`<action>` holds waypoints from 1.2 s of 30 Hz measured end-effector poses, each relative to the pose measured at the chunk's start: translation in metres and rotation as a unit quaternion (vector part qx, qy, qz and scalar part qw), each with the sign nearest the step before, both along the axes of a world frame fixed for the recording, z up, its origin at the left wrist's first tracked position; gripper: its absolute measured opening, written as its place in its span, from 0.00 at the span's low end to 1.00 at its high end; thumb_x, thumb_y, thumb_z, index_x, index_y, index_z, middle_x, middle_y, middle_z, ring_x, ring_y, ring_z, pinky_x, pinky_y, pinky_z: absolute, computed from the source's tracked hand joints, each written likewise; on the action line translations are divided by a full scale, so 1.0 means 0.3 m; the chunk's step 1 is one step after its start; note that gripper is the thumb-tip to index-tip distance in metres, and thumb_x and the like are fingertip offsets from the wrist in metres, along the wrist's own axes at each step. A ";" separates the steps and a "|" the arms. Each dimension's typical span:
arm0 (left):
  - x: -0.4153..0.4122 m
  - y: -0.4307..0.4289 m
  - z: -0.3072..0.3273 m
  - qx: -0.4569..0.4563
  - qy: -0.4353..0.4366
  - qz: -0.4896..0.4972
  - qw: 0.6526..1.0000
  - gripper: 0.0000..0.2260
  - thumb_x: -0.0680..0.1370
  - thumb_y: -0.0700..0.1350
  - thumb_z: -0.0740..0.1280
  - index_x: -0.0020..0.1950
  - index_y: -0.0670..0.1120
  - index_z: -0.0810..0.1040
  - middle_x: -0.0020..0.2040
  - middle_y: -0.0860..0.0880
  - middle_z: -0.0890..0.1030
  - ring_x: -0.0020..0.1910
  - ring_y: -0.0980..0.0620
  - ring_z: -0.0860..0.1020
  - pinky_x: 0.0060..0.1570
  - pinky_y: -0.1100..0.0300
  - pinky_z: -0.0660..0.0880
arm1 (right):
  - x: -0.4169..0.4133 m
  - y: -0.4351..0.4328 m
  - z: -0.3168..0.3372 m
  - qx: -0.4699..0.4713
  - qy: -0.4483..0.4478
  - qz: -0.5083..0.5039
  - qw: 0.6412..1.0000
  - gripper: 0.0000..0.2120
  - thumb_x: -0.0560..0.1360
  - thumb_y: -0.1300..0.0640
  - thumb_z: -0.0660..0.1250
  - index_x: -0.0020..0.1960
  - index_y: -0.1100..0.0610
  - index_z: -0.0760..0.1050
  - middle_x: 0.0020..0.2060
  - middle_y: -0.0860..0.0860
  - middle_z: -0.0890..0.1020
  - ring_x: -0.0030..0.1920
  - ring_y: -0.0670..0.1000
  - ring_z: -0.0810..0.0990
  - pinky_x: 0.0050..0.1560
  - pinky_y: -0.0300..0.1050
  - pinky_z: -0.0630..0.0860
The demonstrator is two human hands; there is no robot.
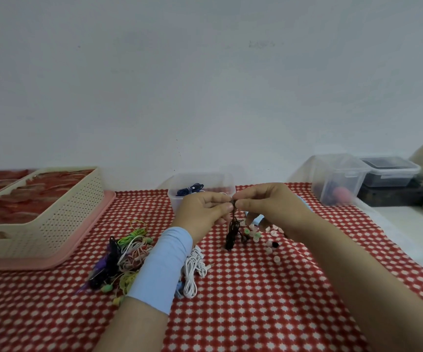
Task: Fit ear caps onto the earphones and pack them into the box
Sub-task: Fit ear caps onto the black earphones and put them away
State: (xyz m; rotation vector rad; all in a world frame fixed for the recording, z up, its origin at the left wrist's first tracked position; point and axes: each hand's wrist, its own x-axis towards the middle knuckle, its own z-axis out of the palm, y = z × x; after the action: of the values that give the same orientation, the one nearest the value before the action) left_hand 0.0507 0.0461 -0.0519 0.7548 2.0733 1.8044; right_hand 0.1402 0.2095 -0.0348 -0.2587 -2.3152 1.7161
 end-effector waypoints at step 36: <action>-0.031 -0.014 0.009 0.019 -0.093 -0.066 0.993 0.08 0.78 0.43 0.69 0.53 0.40 0.83 0.39 0.46 0.83 0.37 0.53 0.79 0.38 0.64 0.77 | 0.004 -0.020 -0.003 0.256 0.128 -0.011 0.958 0.10 0.74 0.55 0.77 0.48 0.39 0.85 0.41 0.39 0.87 0.33 0.48 0.83 0.41 0.47 0.83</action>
State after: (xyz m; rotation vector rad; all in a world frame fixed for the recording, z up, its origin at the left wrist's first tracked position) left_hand 0.0414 0.0419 -0.0492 0.6889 1.8327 1.7742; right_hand 0.1415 0.2036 -0.0357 0.0362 -2.4371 1.0093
